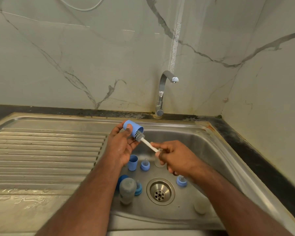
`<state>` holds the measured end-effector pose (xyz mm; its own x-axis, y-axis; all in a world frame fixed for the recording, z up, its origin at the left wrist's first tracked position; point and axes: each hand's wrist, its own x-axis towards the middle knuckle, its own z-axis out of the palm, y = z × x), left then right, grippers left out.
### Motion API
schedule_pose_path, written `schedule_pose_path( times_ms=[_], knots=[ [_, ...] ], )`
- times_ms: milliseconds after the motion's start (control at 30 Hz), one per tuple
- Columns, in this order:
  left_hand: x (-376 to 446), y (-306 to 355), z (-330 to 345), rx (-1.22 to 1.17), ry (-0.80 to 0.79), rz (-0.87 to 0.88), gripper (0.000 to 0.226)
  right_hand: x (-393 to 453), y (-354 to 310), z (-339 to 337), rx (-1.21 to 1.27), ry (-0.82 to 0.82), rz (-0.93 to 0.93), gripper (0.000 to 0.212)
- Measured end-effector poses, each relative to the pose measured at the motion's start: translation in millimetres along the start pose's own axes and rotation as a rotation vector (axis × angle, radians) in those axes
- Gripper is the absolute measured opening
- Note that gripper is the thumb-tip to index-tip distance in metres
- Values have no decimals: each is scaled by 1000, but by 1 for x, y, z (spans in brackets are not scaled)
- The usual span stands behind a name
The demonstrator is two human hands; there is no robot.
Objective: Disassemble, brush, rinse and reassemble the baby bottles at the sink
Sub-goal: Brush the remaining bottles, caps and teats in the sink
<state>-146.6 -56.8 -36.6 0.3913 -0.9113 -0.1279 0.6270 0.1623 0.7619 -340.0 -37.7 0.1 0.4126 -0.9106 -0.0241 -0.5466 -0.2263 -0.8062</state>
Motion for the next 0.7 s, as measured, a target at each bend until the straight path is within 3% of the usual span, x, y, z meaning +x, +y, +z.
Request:
schedule_pose_path(
  times_ms=[133, 333, 533, 700],
  knots=[
    [-1, 0, 1, -5, -28, -5, 30, 2, -2, 4, -53, 102, 1, 40],
    [-1, 2, 2, -74, -35, -47, 32, -2, -4, 4, 170, -30, 58, 40],
    [-2, 5, 3, -175, -34, -58, 27, -6, -11, 7, 569, -92, 155, 38],
    [-2, 8, 2, -225, 8, -60, 27, -5, -7, 2, 237, -75, 78, 41]
  ],
)
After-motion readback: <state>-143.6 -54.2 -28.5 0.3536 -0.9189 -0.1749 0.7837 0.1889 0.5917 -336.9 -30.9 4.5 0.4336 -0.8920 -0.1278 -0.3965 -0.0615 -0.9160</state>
